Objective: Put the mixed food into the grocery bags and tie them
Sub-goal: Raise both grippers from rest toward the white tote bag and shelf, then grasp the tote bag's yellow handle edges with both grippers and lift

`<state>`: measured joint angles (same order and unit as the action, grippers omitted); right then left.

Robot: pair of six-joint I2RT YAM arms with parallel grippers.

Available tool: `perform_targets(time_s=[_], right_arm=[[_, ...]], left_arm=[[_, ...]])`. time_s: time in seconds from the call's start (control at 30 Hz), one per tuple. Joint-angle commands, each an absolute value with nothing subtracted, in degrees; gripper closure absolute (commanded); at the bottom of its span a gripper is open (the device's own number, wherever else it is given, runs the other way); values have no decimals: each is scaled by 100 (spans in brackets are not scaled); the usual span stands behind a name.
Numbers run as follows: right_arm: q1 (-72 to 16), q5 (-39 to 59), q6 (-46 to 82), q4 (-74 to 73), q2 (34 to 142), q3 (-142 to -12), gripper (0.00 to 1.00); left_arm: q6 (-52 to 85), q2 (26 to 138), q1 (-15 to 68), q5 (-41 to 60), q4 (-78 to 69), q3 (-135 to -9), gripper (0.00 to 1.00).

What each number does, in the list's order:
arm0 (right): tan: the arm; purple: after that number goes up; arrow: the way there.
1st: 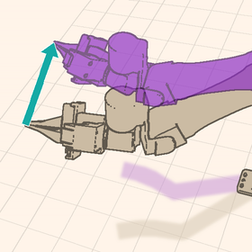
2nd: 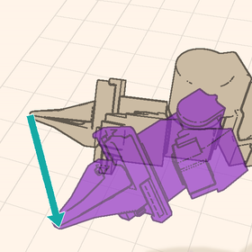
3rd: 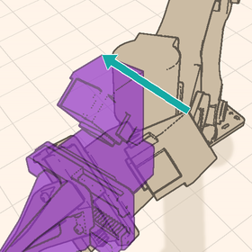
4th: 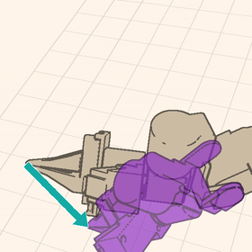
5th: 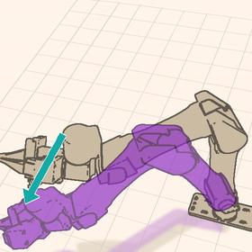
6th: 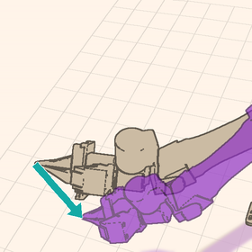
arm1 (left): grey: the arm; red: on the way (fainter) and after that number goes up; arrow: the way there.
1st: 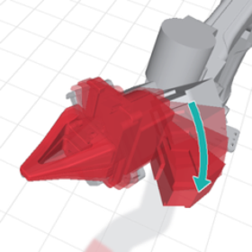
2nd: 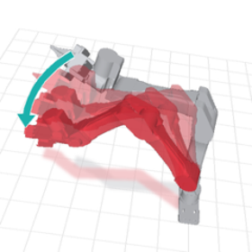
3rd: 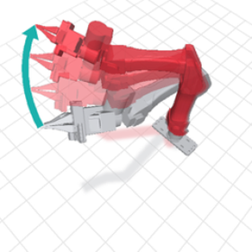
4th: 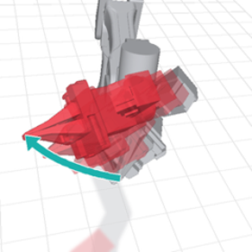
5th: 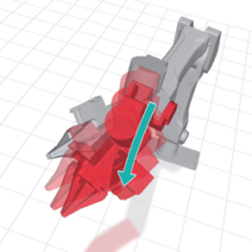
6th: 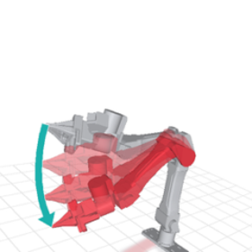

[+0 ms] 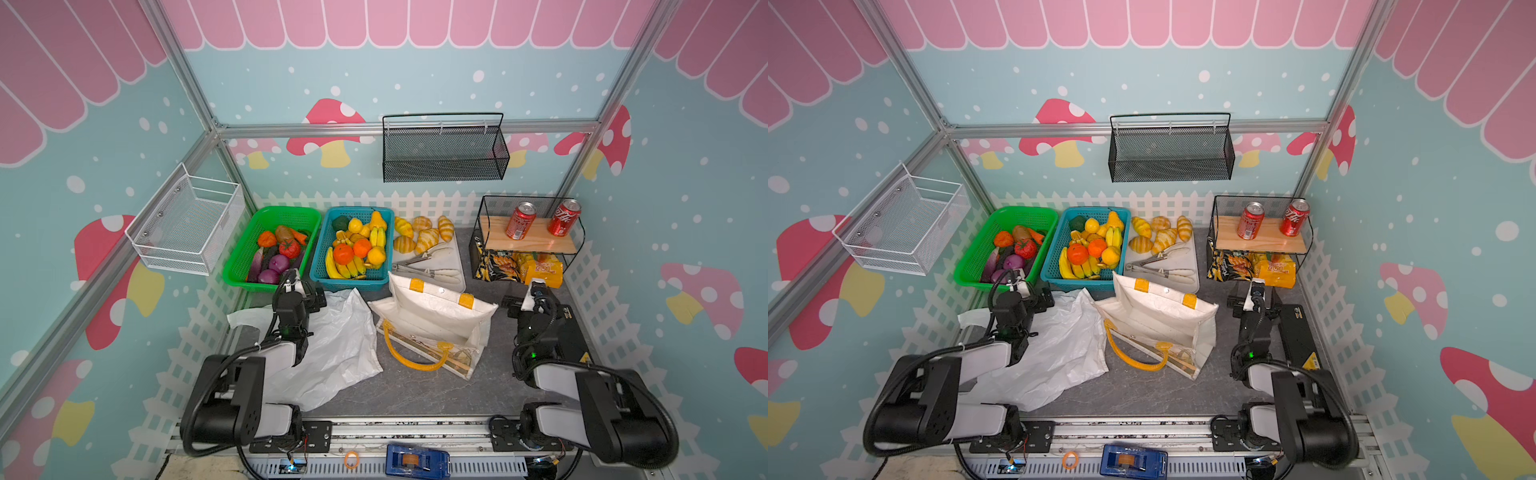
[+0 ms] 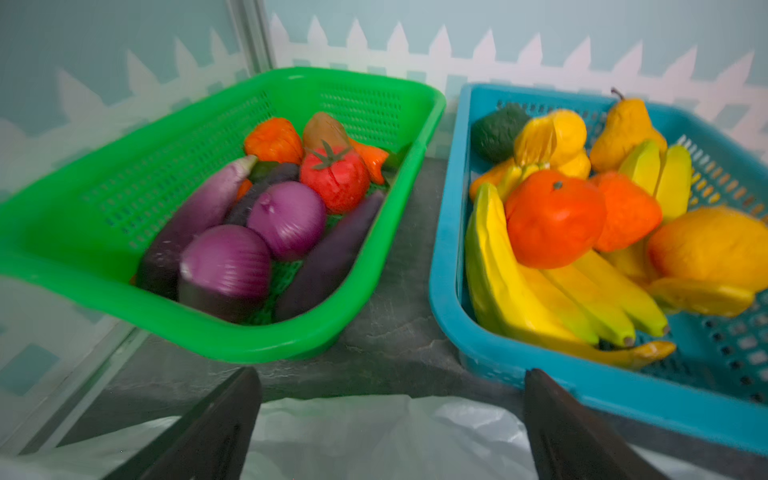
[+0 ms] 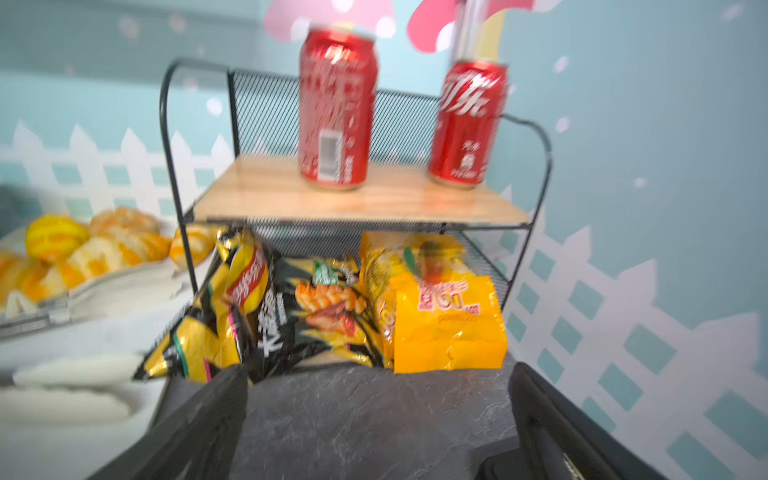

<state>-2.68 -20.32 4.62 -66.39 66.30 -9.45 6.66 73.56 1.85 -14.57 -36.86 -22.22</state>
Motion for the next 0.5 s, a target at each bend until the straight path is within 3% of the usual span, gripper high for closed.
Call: perform_targets(time_s=[0.0,0.13,0.23,0.37,0.47], right_arm=[[-267,-2422,1077,-5206,5441,-1238,1],[-285,-1696,1678,-3349,4563,-2132,4],[-373,-783,1628,-1907,4832,-3207,7],[-699,571,828,37,5607,-4683,7],[-1145,1052,224,936,5796,-5353,5]], left_arm=[[1676,6558,137,-2068,-2331,-2686,0],[3322,5848,190,-1147,-1180,-3009,5],[3963,5562,553,-434,-453,-3409,8],[3708,5633,1735,-349,1427,-4431,3],[3434,5799,2483,-313,2820,-5139,0]])
